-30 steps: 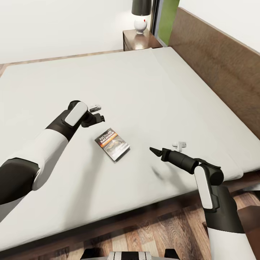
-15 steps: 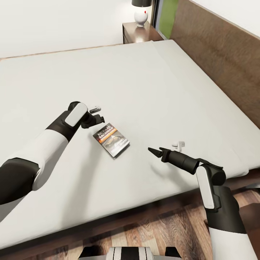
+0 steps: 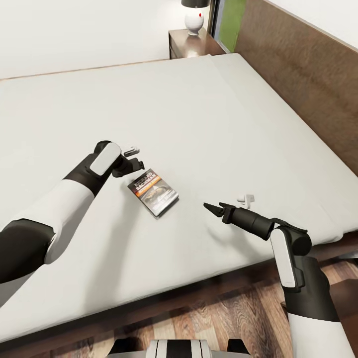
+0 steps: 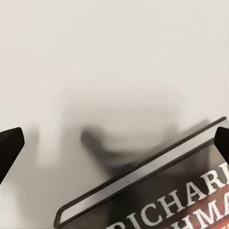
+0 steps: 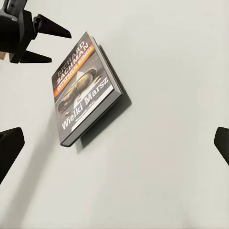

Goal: In the bedroom, move the book from the bed onto either nightstand, and place the two sandals side by side next to the bed.

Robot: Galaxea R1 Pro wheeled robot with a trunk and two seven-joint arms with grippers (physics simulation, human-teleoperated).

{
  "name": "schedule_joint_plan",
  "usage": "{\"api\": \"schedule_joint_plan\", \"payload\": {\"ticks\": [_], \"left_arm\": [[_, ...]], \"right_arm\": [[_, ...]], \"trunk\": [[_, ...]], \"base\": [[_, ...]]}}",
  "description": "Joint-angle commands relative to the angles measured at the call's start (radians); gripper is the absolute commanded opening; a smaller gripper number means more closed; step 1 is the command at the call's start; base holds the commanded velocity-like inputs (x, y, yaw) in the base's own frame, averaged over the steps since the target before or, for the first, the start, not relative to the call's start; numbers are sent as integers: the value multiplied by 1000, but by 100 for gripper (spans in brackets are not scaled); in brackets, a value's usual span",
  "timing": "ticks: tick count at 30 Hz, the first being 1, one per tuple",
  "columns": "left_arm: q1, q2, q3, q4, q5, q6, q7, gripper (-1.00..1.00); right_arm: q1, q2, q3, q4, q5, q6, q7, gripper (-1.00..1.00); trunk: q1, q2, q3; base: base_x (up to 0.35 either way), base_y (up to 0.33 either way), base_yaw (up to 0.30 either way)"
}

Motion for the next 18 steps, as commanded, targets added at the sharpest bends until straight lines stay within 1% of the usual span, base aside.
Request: {"api": "schedule_joint_plan", "payload": {"ticks": [1,11,15,18], "left_arm": [[0,1,-7,-2,10,0,9,100],[9,0,-11,-3,11,-1,9,100],[17,0,-11,-3,11,-1,-13,100],[22,1,-10,-3,9,-1,-42,100]], "right_arm": [[-1,0,-2,0,-1,6,4,100],[0,-1,-5,0,-2,6,9,100],[2,-1,-5,0,-2,5,10,100],[2,-1,-5,0,-2,4,15,100]], "trunk": [[0,0,-1],[0,0,-1],[0,0,-1],[0,0,-1]], "base": [[0,0,0],[0,0,0],[0,0,0],[0,0,0]]}}
